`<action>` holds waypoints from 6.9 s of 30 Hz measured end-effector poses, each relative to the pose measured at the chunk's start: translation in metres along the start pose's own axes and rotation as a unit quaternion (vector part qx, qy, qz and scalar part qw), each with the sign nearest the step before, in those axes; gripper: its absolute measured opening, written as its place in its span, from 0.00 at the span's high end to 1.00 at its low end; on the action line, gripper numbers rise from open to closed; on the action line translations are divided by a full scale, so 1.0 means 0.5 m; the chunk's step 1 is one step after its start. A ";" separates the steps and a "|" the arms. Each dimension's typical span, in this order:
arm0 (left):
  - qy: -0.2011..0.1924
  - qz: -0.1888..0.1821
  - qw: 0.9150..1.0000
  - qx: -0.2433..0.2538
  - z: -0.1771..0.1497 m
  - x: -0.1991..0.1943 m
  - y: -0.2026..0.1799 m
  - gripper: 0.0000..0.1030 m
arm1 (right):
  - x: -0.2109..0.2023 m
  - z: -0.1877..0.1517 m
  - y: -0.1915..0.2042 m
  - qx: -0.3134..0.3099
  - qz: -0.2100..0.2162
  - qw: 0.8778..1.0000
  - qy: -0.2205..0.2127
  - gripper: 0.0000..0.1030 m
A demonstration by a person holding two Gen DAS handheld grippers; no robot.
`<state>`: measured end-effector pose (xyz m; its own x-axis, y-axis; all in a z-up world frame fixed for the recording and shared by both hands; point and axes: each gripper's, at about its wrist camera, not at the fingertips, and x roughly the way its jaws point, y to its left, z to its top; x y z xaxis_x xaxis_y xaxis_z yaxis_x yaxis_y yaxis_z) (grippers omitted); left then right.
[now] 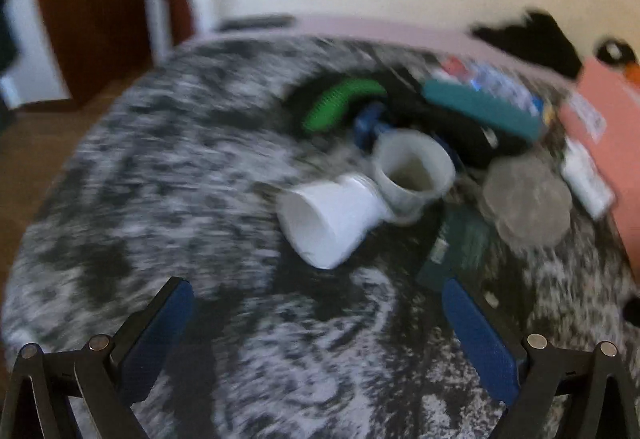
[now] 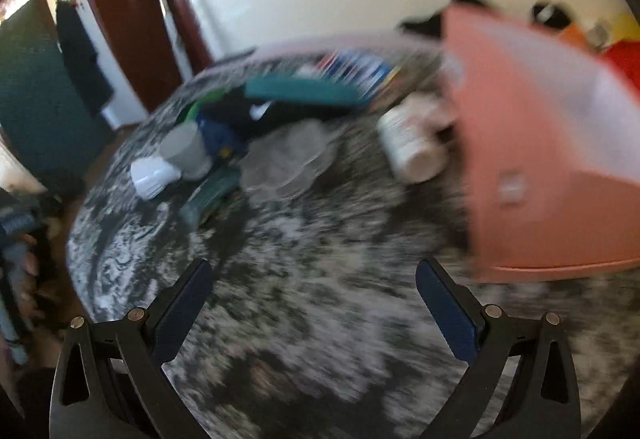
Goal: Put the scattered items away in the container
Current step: 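Grasp the white flared cup with the left gripper while the right grasps the small white cup, then carry both white cups over the pink box and open both grippers, then grasp the dark green packet with the left gripper while the right grasps the clear container, then carry the packet and clear container into the pink box and release both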
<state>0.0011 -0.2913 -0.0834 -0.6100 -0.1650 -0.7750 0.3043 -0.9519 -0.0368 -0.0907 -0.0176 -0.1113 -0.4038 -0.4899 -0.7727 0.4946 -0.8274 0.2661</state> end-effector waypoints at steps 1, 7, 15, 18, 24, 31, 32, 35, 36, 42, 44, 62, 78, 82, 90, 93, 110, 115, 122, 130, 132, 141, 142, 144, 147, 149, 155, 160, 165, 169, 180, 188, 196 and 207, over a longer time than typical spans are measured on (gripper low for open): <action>0.005 -0.002 1.000 0.012 0.000 0.017 -0.008 0.00 | 0.025 0.010 0.001 0.005 0.010 1.000 0.013 0.00; 0.032 0.013 0.999 0.027 0.022 0.107 -0.004 0.00 | 0.137 0.074 -0.015 0.046 0.041 0.997 0.039 0.00; 0.028 -0.003 0.996 0.089 0.069 0.186 0.022 0.00 | 0.159 0.145 -0.007 0.102 0.088 0.991 0.023 0.00; 0.045 -0.050 0.991 0.113 0.070 0.215 0.019 0.00 | 0.187 0.193 0.037 0.129 0.153 0.978 0.053 0.00; 0.068 -0.068 0.988 0.124 0.071 0.234 0.016 0.25 | 0.256 0.226 0.099 0.147 0.178 0.968 0.096 0.12; 0.055 -0.096 0.989 0.095 0.076 0.193 0.042 0.39 | 0.341 0.230 0.156 0.147 0.150 0.968 0.137 0.60; 0.051 -0.097 0.990 0.092 0.077 0.186 0.045 0.39 | 0.354 0.230 0.165 0.147 0.145 0.968 0.142 0.94; 0.027 -0.105 0.991 0.080 0.086 0.145 0.057 0.39 | 0.354 0.223 0.170 0.141 0.140 0.971 0.133 0.95; 0.017 -0.106 0.991 0.077 0.093 0.132 0.062 0.39 | 0.343 0.221 0.168 0.139 0.144 0.972 0.123 0.95; -0.055 -0.110 0.989 0.075 0.134 0.015 0.041 0.39 | 0.172 0.218 0.136 0.123 0.182 0.975 0.042 0.95; -0.083 -0.112 0.987 0.083 0.146 -0.033 0.011 0.39 | 0.111 0.220 0.117 0.126 0.195 0.973 0.017 0.95; -0.175 -0.218 0.932 0.230 0.176 -0.223 -0.503 0.39 | -0.550 0.179 -0.275 0.210 0.081 0.915 -0.333 0.95; -0.059 -0.224 0.944 0.233 0.240 -0.084 -0.829 0.09 | -0.462 0.202 -0.543 0.251 -0.121 0.945 -0.172 0.42; -0.074 -0.207 0.951 0.219 0.247 -0.108 -0.790 0.08 | -0.515 0.198 -0.537 0.251 -0.120 0.933 -0.226 0.26; -0.092 -0.134 0.978 0.135 0.230 -0.123 -0.534 0.04 | -0.509 0.213 -0.441 0.218 -0.075 0.944 -0.237 0.22; -0.097 -0.103 0.985 0.100 0.218 -0.124 -0.425 0.03 | -0.469 0.228 -0.388 0.193 -0.044 0.956 -0.217 0.18; 0.072 -0.046 0.996 0.026 0.038 0.091 -0.139 0.02 | 0.031 0.196 -0.028 0.024 0.062 0.997 0.040 0.15; 0.086 -0.029 0.996 0.027 0.001 0.115 -0.129 0.02 | 0.110 0.172 0.005 0.036 0.056 0.995 0.074 0.15; 0.073 -0.011 0.997 0.020 -0.004 0.136 -0.109 0.02 | 0.157 0.162 -0.012 0.101 0.103 0.984 0.103 0.15; 0.075 -0.010 0.997 0.021 -0.004 0.156 -0.096 0.02 | 0.179 0.158 -0.061 0.167 0.123 0.971 0.117 0.15; 0.072 -0.015 0.997 0.024 -0.005 0.163 -0.097 0.02 | 0.185 0.156 -0.075 0.189 0.132 0.965 0.121 0.14; 0.062 -0.037 0.997 0.039 -0.011 0.193 -0.101 0.02 | 0.207 0.140 -0.115 0.255 0.154 0.944 0.139 0.13; 0.061 -0.039 0.997 0.040 -0.011 0.196 -0.102 0.01 | 0.209 0.141 -0.115 0.257 0.156 0.944 0.138 0.13; 0.055 -0.039 0.997 0.042 -0.008 0.199 -0.104 0.01 | 0.212 0.145 -0.116 0.260 0.163 0.942 0.135 0.10; 0.049 -0.034 0.997 0.048 -0.002 0.205 -0.111 0.01 | 0.215 0.148 -0.113 0.261 0.169 0.942 0.131 0.08; 0.047 -0.032 0.997 0.048 0.003 0.208 -0.114 0.01 | 0.219 0.151 -0.109 0.260 0.173 0.942 0.125 0.06; 0.053 -0.056 0.996 0.046 0.020 0.211 -0.138 0.01 | 0.239 0.157 -0.099 0.264 0.195 0.938 0.112 0.06; 0.058 -0.088 0.993 0.057 0.028 0.216 -0.170 0.01 | 0.252 0.162 -0.089 0.246 0.196 0.944 0.101 0.13; 0.050 -0.077 0.993 0.069 0.043 0.238 -0.196 0.01 | 0.266 0.167 -0.078 0.228 0.197 0.949 0.091 0.14; 0.044 -0.078 0.992 0.092 0.046 0.243 -0.209 0.06 | 0.270 0.167 -0.076 0.202 0.164 0.961 0.094 0.48; 0.030 -0.089 0.989 0.115 0.039 0.197 -0.230 0.94 | 0.238 0.164 -0.100 0.227 0.197 0.950 0.082 0.72; 0.000 -0.111 0.990 0.092 0.059 0.149 -0.208 0.94 | 0.198 0.184 -0.093 0.202 0.192 0.959 0.052 0.77; -0.050 -0.129 0.989 0.057 0.097 0.072 -0.181 0.94 | 0.150 0.205 -0.104 0.215 0.228 0.949 0.027 0.78; -0.103 -0.133 0.986 0.008 0.093 -0.061 -0.111 0.94 | 0.014 0.219 -0.087 0.237 0.310 0.920 -0.020 0.78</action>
<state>-0.0310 -0.2455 -0.0284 -0.8024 0.0440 -0.5951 0.1032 -0.9720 -0.2110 -0.1994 -0.0150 -0.0653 -0.1895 -0.9104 -0.3677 0.2525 -0.4071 0.8778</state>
